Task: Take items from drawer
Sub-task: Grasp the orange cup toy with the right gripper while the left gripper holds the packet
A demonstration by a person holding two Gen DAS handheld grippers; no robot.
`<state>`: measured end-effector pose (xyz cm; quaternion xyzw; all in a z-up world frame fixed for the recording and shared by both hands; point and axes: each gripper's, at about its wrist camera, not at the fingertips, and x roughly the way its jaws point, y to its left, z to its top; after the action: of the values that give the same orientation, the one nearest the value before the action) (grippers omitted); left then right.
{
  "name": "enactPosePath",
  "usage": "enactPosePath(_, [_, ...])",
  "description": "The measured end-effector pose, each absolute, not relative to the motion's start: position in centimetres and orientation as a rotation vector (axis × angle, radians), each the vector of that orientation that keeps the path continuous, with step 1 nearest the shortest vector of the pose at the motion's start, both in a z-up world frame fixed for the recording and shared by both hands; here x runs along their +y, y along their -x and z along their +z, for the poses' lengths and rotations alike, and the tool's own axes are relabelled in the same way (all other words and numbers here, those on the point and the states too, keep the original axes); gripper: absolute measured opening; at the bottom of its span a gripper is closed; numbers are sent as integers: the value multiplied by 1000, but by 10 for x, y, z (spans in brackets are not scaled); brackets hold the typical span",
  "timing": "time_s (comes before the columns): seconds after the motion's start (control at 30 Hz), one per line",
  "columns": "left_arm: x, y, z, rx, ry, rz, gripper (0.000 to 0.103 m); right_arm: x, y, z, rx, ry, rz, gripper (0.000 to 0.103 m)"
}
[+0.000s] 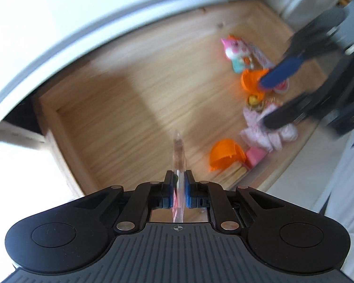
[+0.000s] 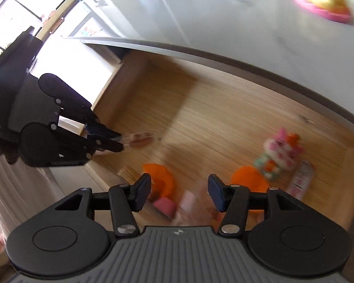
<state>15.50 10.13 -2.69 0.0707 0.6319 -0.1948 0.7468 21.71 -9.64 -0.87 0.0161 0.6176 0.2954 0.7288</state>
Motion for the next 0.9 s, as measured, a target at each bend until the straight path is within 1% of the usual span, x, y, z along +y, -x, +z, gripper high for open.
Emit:
enactPosePath(0.27, [121, -139, -9, 1321, -81, -410, 10, -24, -240, -66, 1572, 11, 676, 54])
enactPosePath(0.33, [122, -138, -8, 1318, -84, -412, 11, -16, -238, -77, 1606, 41, 671, 51])
enactPosePath(0.37, [123, -139, -8, 1317, -87, -411, 11, -14, -237, -80, 1610, 60, 660, 43])
enactPosePath(0.4, [122, -140, -10, 1319, -97, -408, 11, -14, -236, -79, 1604, 66, 650, 39])
enactPosePath(0.53, [112, -149, -20, 1350, -145, -399, 14, -25, -225, -59, 1509, 112, 647, 38])
enactPosePath(0.57, [110, -154, -24, 1367, -140, -408, 14, -30, -220, -53, 1484, 125, 644, 37])
enactPosePath(0.6, [107, -159, -28, 1379, -140, -408, 15, -36, -215, -48, 1465, 124, 642, 26])
enactPosePath(0.63, [104, -163, -32, 1387, -147, -409, 15, -43, -210, -42, 1449, 115, 638, 19])
enactPosePath(0.67, [100, -167, -35, 1397, -155, -414, 15, -50, -207, -36, 1438, 103, 631, 16])
enactPosePath(0.77, [83, -172, -48, 1442, -205, -440, 14, -77, -191, -21, 1383, 77, 607, 11])
enactPosePath(0.9, [64, -169, -58, 1463, -299, -456, 13, -114, -178, -9, 1344, 29, 559, 9])
